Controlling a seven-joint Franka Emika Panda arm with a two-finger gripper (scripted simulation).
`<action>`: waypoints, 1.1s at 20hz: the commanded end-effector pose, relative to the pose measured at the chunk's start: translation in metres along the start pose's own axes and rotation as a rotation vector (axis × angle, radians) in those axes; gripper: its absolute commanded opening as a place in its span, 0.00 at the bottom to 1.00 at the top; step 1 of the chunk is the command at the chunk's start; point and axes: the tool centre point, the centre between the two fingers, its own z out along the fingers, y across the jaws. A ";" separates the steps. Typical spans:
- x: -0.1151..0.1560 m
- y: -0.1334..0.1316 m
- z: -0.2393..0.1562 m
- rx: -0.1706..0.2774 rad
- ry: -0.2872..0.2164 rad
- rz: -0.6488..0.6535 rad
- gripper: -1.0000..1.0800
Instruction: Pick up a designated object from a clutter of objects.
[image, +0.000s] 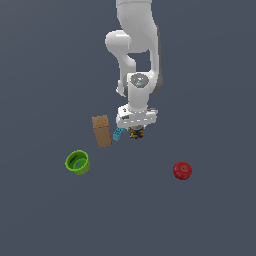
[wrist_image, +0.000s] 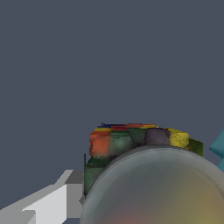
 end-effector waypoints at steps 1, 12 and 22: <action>0.002 0.004 -0.005 0.000 0.003 0.001 0.00; 0.016 0.047 -0.054 0.002 0.003 0.000 0.00; 0.038 0.116 -0.131 0.003 0.004 0.000 0.00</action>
